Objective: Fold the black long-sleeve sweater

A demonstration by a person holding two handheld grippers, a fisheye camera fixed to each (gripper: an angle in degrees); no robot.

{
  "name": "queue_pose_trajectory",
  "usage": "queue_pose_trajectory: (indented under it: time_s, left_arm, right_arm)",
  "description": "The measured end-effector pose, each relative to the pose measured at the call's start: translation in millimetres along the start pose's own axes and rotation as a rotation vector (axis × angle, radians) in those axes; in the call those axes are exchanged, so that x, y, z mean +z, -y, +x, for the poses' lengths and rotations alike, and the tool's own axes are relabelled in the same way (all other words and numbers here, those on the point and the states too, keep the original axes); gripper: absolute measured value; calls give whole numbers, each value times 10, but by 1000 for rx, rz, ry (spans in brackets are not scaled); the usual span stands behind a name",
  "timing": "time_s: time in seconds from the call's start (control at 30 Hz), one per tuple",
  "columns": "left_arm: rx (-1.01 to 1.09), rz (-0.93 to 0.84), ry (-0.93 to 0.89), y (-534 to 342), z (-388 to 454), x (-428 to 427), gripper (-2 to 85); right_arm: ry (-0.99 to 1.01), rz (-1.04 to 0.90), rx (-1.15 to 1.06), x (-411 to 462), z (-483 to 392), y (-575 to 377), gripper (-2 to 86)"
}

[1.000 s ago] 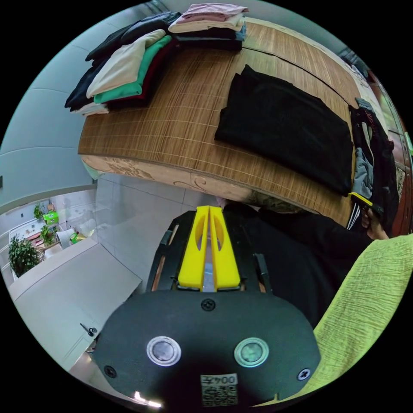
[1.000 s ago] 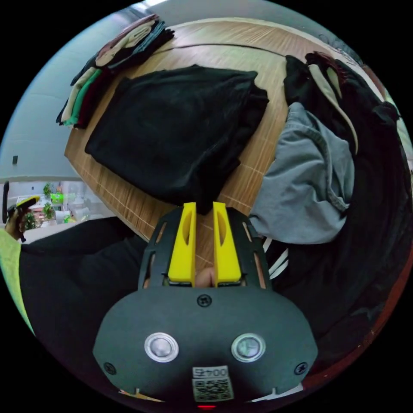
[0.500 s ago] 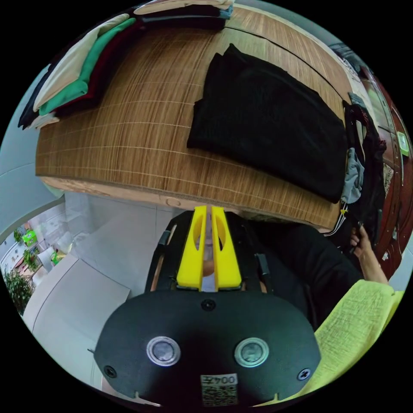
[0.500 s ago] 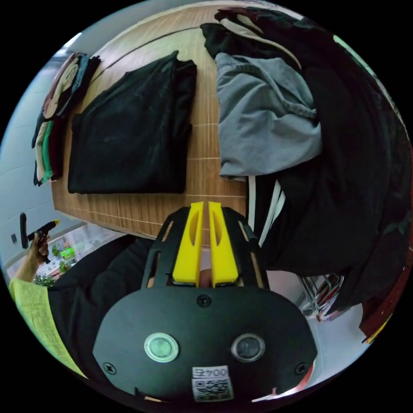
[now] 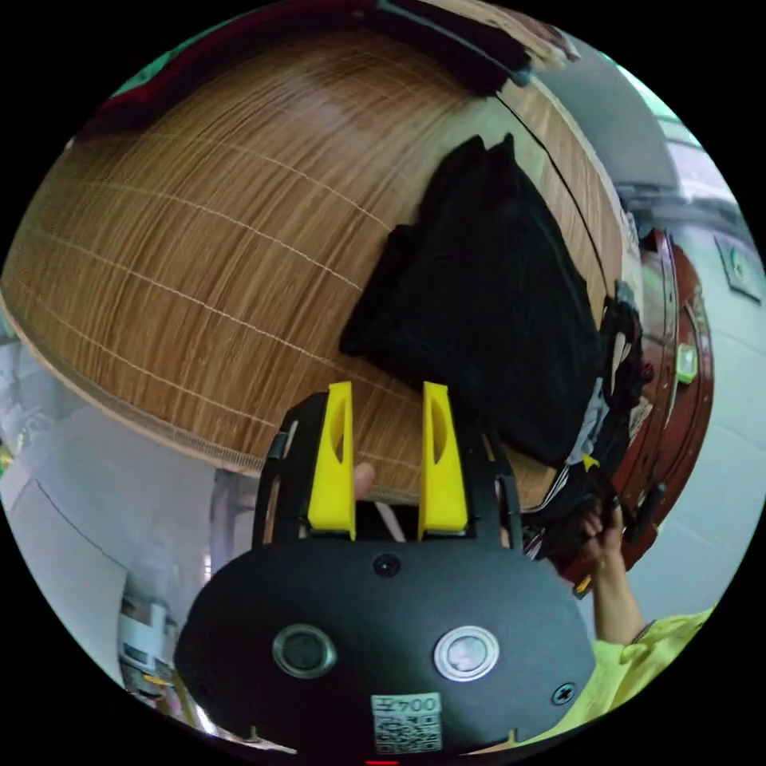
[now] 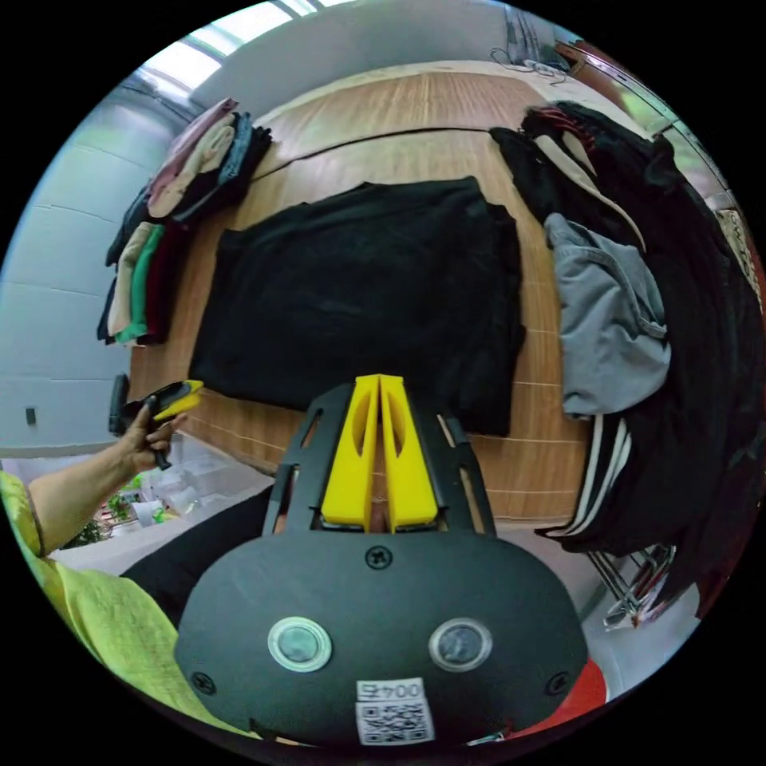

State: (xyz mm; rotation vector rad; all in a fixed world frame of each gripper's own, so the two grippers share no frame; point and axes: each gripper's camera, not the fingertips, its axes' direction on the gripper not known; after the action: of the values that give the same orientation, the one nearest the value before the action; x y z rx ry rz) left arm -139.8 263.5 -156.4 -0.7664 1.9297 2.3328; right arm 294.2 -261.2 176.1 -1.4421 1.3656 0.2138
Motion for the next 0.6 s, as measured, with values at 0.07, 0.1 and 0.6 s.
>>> queue_pose_trajectory:
  time_s: [0.07,0.1,0.6]
  left_arm:
    - [-48,24,-53,106,-257,-125,124]
    - [-55,46,-82,145,-397,-227,123]
    - [121,120,-484,452,-1781,-1067,165]
  right_arm:
    - [62,20,-54,15,-308,-39,4]
    - [75,28,-75,26,-392,-46,7]
    - [76,-33,-464,560,-2136,590,61]
